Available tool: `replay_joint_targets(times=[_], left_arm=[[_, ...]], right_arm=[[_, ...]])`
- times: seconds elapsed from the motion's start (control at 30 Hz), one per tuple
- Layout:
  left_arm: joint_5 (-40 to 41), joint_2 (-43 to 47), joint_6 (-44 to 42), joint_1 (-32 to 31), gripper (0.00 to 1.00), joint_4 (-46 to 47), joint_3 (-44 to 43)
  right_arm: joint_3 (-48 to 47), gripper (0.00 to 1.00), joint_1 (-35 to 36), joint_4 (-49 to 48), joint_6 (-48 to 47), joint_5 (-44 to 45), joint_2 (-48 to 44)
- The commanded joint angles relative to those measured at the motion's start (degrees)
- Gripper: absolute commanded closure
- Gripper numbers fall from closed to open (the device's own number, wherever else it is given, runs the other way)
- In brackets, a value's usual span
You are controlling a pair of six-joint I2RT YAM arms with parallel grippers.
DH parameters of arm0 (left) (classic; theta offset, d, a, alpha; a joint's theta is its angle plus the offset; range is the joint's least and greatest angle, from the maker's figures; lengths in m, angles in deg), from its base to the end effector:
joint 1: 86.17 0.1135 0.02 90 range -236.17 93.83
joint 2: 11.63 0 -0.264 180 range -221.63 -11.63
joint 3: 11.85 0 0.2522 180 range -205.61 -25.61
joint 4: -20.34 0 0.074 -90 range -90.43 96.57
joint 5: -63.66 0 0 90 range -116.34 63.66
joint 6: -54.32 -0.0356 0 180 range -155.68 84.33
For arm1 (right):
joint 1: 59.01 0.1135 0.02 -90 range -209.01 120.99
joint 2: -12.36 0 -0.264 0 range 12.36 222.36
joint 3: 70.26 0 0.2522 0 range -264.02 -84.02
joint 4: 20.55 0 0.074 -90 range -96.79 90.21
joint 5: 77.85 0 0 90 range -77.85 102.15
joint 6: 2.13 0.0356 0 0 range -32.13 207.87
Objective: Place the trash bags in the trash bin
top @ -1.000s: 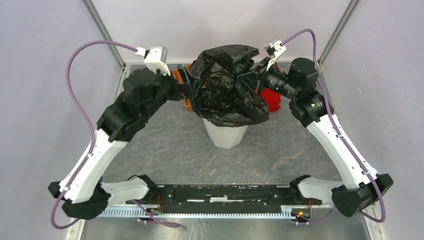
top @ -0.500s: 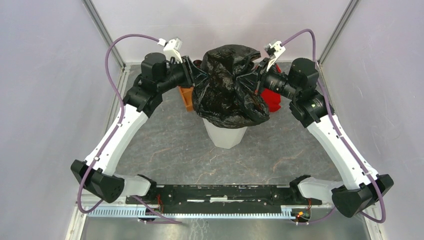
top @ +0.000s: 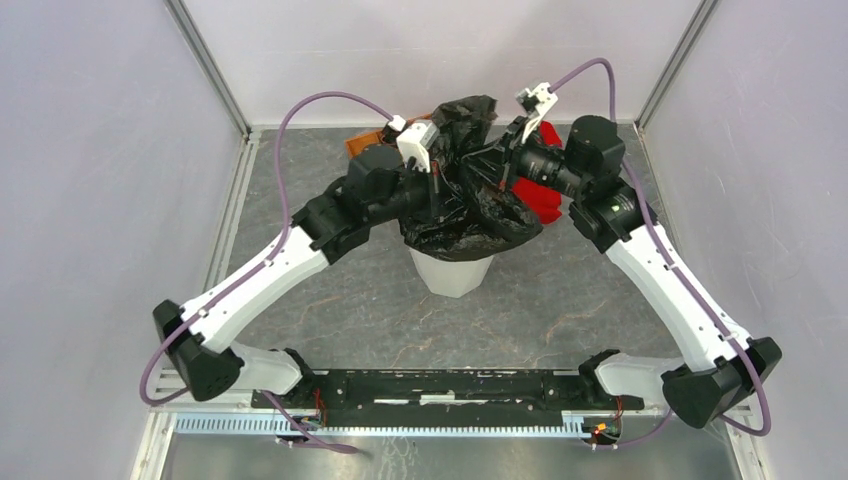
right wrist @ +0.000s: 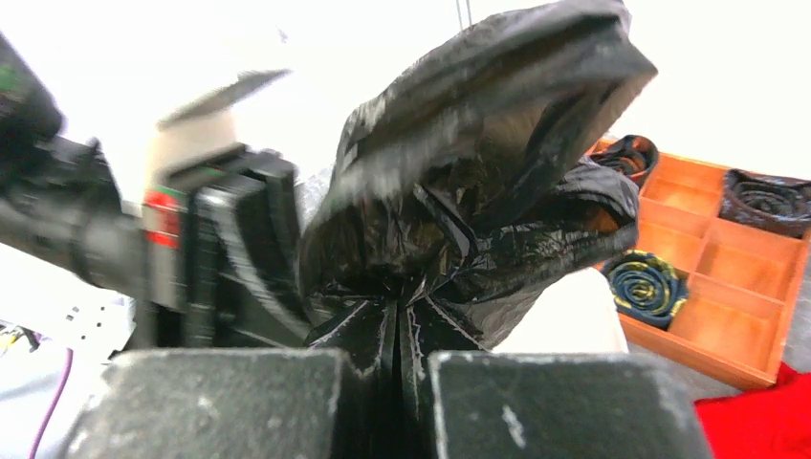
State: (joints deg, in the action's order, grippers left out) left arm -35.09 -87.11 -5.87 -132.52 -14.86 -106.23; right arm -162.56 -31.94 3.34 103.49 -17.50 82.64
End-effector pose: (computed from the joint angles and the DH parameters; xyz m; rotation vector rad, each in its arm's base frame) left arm 0.2012 -0.2188 0.4201 0.3988 1.9509 -1.0386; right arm 0.2321 0.1384 0.4532 -0.5808 1.5878 0.9807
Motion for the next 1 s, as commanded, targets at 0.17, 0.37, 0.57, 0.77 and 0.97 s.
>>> replay_joint_targets(times=[0.17, 0.37, 0.57, 0.77, 0.97], left_arm=[[12.74, -6.96, -4.88, 0.56, 0.81, -6.96, -3.82], [9.14, -1.11, -5.02, 0.56, 0.37, -6.04, -3.97], [7.23, 7.49, -4.93, 0.56, 0.09, -6.15, -2.23], [-0.15, 12.89, -7.03, 0.55, 0.00, -6.32, 0.29], [-7.30, 10.23, -8.30, -2.80, 0.07, -3.89, -0.22]], right_arm=[[1.15, 1.00, 2.50, -6.96, 7.73, 9.84, 0.57], [2.78, 1.00, 2.42, -7.73, 8.89, 15.18, -1.08], [1.67, 1.00, 2.46, -6.38, 7.72, 15.02, -1.11], [1.24, 1.00, 2.49, -5.46, 7.31, 14.46, -1.01], [0.61, 1.00, 2.43, -5.92, 7.96, 13.62, -0.59]])
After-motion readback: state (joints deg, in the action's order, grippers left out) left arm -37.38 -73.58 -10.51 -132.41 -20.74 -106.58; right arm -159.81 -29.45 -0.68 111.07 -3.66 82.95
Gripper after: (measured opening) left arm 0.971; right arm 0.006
